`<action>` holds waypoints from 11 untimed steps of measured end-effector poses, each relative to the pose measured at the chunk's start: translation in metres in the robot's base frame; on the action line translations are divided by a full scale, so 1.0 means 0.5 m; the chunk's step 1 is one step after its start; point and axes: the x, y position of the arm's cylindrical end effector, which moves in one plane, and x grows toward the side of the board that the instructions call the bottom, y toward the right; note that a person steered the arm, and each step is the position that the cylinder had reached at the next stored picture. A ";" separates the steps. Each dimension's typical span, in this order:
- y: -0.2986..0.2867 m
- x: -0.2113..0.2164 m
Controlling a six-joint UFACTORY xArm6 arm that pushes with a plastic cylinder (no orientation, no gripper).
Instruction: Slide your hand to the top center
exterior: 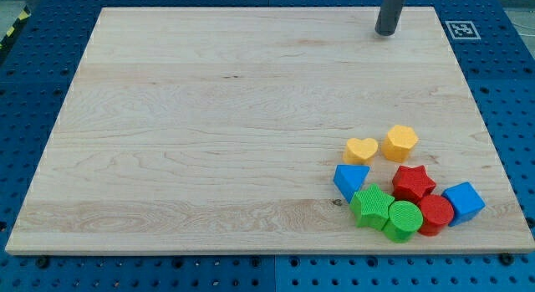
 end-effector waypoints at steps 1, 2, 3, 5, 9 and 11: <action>0.000 0.019; -0.022 -0.008; -0.017 -0.028; -0.076 -0.113; -0.350 -0.137; -0.449 -0.143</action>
